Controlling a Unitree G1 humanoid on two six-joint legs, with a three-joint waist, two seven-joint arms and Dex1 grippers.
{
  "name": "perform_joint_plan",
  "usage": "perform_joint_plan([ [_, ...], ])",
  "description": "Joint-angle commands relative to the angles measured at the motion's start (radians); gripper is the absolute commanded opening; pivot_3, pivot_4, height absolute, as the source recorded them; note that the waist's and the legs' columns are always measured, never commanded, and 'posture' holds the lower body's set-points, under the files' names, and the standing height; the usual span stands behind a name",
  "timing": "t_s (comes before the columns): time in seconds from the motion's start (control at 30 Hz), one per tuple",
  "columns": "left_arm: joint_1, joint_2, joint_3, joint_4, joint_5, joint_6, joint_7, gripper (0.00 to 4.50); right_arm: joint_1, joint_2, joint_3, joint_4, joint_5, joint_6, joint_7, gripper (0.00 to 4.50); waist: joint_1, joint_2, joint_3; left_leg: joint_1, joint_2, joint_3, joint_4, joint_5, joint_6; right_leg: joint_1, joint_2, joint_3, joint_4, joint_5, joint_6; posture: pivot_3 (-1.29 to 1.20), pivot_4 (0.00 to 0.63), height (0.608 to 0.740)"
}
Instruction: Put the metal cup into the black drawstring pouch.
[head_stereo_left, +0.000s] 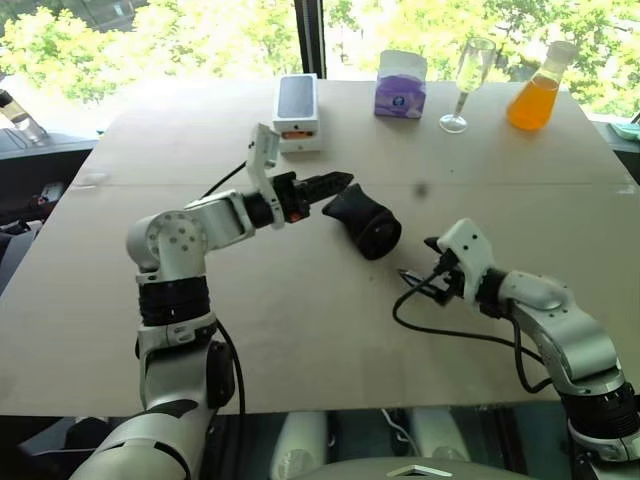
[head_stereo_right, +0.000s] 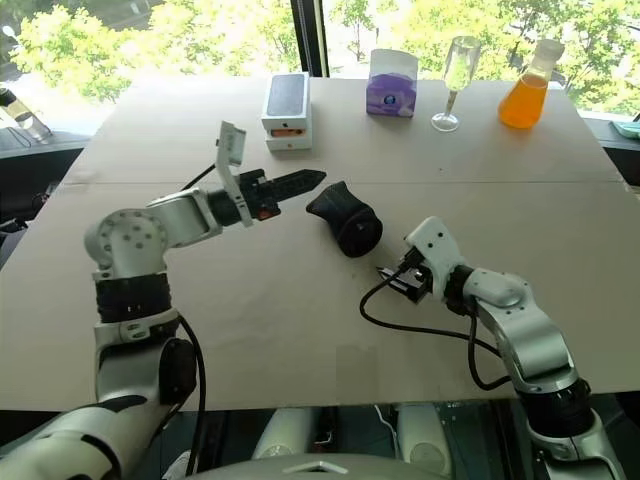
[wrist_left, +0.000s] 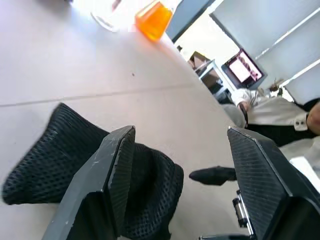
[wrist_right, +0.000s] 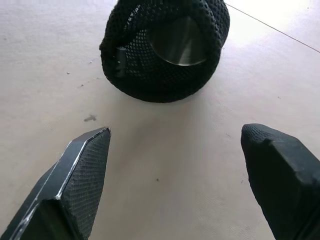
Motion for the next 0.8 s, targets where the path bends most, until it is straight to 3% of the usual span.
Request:
perform_joint_plan([
  [0.03,0.079,0.061,0.011,-0.101,-0.009,-0.081,-0.088,3.00,-0.009,0.016,0.029,-0.047,0.029,-0.014,0.007,4.16,-0.002,0.000,0.000,0.000,0.000,0.000,0.000,0.000,0.000,0.000,0.000,0.000,0.000,0.000,0.000,0.00,0.150,0.737],
  [0.17,0.208,0.173,-0.050,-0.155,0.041,-0.199,-0.244,3.00,-0.034,0.044,0.078,0.005,0.019,-0.050,0.008,4.16,-0.003,0.000,0.000,0.000,0.000,0.000,-0.001,0.000,0.000,0.000,0.000,0.000,0.000,0.000,0.000,0.00,0.150,0.737],
  [0.33,0.337,0.239,-0.076,-0.223,0.064,-0.303,-0.344,3.00,-0.072,0.068,0.090,0.044,0.019,-0.071,-0.003,4.16,0.007,0.000,0.000,0.000,0.000,0.000,0.000,0.000,0.000,0.000,-0.001,0.000,0.000,0.000,0.000,0.00,0.150,0.737],
  [0.5,0.388,0.224,-0.100,-0.270,0.071,-0.346,-0.332,3.00,-0.120,0.121,0.117,0.132,0.021,-0.098,0.008,4.16,0.007,0.000,0.000,0.000,0.000,0.000,0.000,0.000,0.000,0.000,0.000,0.000,-0.001,0.000,-0.001,0.00,0.150,0.737],
  [0.8,0.416,0.236,-0.140,-0.299,0.093,-0.373,-0.331,3.00,-0.151,0.097,0.158,0.188,0.028,-0.154,0.103,4.16,0.003,0.000,0.000,0.000,0.000,0.000,0.000,0.000,0.000,0.000,0.000,0.000,-0.001,0.000,0.000,0.00,0.150,0.737],
])
